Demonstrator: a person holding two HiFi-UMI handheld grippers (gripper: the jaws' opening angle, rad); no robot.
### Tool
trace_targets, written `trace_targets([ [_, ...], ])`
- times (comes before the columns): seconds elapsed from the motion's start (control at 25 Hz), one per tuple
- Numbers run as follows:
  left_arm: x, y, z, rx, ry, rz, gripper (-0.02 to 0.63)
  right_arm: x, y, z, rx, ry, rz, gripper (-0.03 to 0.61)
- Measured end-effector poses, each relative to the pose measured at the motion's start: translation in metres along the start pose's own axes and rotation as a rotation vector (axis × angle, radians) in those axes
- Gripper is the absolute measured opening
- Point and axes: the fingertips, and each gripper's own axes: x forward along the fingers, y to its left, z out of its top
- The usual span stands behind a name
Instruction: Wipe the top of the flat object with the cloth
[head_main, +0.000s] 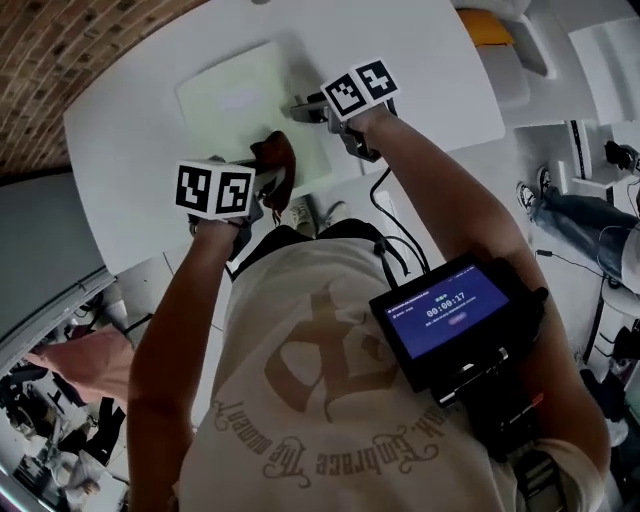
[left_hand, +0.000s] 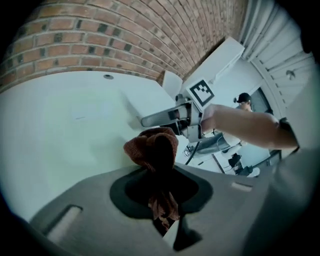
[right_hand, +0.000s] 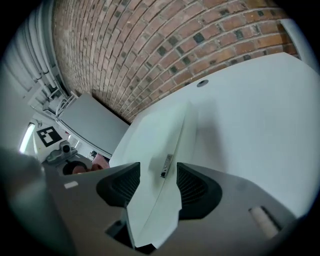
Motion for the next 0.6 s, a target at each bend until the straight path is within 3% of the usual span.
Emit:
trace_targets([
  [0.24, 0.042, -0.049, 0.015, 0.028, 0.002, -0.096, 0.078, 0.007, 0.000, 0.001, -0.057, 0.081, -0.025, 0.230],
  [0.6, 0.065, -0.042, 0.002, -0.057, 0.014, -0.083, 0.078, 0.015, -0.001, -0.006, -0.035, 0.106, -0.014, 0.236],
])
